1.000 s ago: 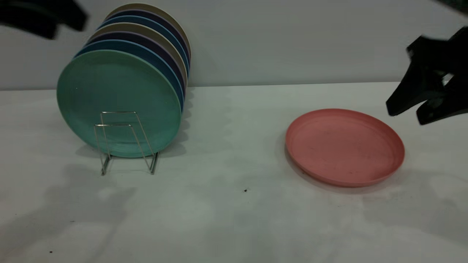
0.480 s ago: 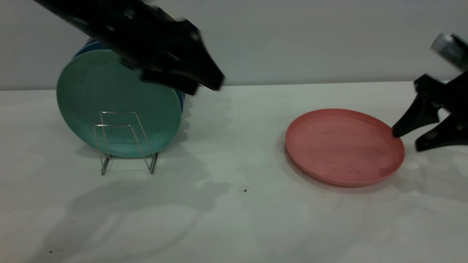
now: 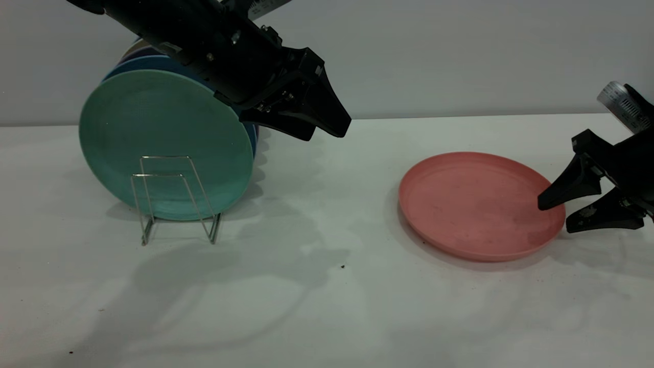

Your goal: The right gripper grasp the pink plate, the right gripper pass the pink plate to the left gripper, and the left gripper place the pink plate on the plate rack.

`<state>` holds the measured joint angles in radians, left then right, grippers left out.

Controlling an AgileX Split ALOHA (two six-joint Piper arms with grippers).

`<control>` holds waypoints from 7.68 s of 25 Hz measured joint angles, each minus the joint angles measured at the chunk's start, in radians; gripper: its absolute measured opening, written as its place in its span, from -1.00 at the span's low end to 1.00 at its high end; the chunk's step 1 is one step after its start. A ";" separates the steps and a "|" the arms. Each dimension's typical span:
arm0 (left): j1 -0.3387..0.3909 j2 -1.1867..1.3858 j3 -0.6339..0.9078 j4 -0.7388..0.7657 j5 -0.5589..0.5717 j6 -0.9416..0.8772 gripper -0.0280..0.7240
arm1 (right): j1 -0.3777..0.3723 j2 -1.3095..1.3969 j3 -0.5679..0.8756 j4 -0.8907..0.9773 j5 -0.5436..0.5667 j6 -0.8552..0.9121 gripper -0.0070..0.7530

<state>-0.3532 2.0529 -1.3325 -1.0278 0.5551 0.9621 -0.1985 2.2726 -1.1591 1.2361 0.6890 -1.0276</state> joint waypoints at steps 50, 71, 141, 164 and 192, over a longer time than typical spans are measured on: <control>0.032 0.006 0.000 0.022 -0.034 -0.076 0.18 | 0.219 0.098 -0.139 0.292 0.362 -0.451 -0.94; 0.101 -0.140 -0.001 0.319 0.065 0.011 -0.57 | 0.139 -0.303 -0.139 0.162 0.454 -0.296 0.44; 0.353 -0.111 -0.001 0.412 0.030 1.013 -0.57 | 0.149 -2.069 0.677 -0.961 0.474 0.637 -0.34; 0.353 -0.107 -0.001 0.413 0.052 0.951 0.06 | 0.149 -2.069 0.677 -0.964 0.474 0.648 -0.34; 0.353 -0.948 0.000 0.804 0.612 -0.403 0.07 | 0.149 -2.204 0.679 -1.112 0.452 0.857 -0.34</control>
<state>0.0000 1.1044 -1.3329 -0.2236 1.1672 0.5587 -0.0499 0.0687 -0.4805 0.1239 1.1413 -0.1709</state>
